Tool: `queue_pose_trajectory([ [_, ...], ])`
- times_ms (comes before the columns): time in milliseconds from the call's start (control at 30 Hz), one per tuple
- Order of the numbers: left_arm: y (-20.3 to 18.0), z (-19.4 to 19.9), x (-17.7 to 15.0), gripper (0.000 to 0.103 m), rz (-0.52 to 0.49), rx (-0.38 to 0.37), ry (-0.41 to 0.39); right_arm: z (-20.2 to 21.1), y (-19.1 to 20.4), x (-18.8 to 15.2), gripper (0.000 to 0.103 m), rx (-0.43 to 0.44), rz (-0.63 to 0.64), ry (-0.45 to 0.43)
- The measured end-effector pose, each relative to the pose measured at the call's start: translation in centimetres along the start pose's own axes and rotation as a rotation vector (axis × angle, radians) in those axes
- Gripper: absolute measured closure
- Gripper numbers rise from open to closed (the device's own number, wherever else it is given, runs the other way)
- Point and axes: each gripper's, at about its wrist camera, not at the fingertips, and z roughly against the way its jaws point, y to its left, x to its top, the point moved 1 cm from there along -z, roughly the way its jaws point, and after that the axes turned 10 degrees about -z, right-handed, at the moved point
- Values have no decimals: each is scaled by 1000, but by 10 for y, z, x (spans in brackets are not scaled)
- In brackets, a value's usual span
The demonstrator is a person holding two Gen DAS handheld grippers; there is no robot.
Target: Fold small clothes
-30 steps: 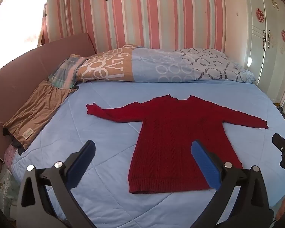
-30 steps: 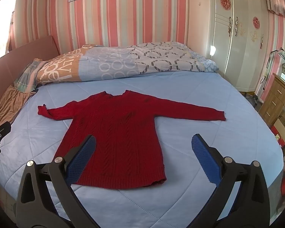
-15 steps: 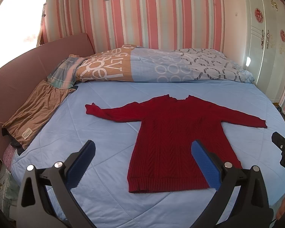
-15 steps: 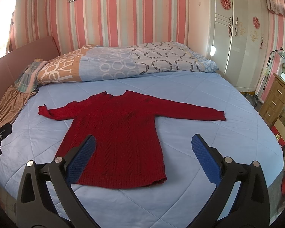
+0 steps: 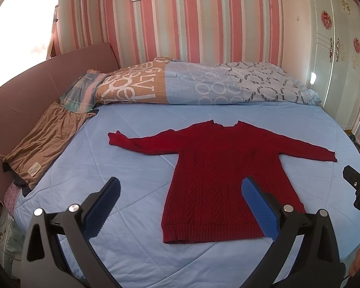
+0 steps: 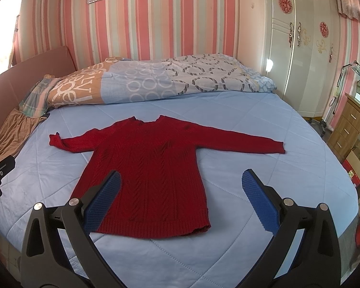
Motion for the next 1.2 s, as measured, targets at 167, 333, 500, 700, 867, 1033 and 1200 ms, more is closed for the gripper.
queue_pose_trajectory([
  [167,-1,2,2,2,-6,-4,-2,2,1,0,3,1,0,-3],
  [333,0,4,2,2,-4,-8,-3,5,-1,6,3,4,0,-6],
  [500,1,4,2,2,-5,-10,-2,5,-2,4,3,5,-1,-5],
  [700,5,0,3,2,2,-22,8,1,-3,6,3,3,-5,8],
  [867,9,-8,4,2,10,-33,18,-9,-7,4,3,-5,-7,21],
  [1033,17,-22,1,2,17,-50,25,-16,-7,4,3,-1,-3,21],
  [1200,33,-48,-3,2,41,-62,61,-33,-1,6,3,1,3,36],
])
